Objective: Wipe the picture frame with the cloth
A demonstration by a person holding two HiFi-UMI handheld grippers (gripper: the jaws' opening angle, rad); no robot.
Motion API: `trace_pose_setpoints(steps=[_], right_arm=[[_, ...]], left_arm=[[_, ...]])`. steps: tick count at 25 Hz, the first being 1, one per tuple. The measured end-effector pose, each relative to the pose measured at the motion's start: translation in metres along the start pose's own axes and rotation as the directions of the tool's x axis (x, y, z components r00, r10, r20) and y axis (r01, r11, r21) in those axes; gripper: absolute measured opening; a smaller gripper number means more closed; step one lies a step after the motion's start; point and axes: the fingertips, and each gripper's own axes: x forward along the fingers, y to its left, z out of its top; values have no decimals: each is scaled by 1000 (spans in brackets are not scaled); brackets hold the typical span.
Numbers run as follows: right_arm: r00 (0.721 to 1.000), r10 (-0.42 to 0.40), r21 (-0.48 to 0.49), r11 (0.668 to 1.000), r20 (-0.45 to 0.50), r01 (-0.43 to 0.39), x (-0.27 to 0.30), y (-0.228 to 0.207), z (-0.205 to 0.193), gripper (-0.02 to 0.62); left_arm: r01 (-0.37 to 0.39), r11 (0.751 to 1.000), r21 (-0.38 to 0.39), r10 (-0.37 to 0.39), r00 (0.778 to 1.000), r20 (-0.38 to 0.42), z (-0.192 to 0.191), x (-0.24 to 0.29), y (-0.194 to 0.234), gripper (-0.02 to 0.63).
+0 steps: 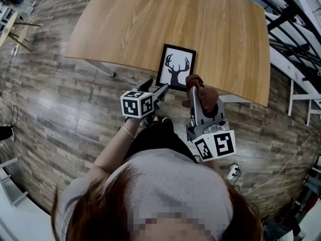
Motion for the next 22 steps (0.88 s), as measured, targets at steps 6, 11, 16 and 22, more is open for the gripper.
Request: trace_pose_setpoints(steps=[6, 11, 16, 22], right_arm=[[999, -3, 20, 1000, -36, 4, 1, -7, -15, 46], [999, -7, -1, 1000, -50, 7, -1, -9, -20, 46], [998, -27, 17, 999, -54, 28, -4, -17, -22, 46], [997, -37, 25, 999, -62, 39, -6, -22, -25, 46]], left_arm=[[15, 994, -105, -16, 1000, -6, -8, 27, 21, 299], [122, 969, -216, -125, 992, -2, -10, 47, 14, 299], [181, 935, -304, -182, 983, 26, -9, 57, 7, 299], [190, 898, -397, -180, 982, 62, -13, 67, 17, 296]])
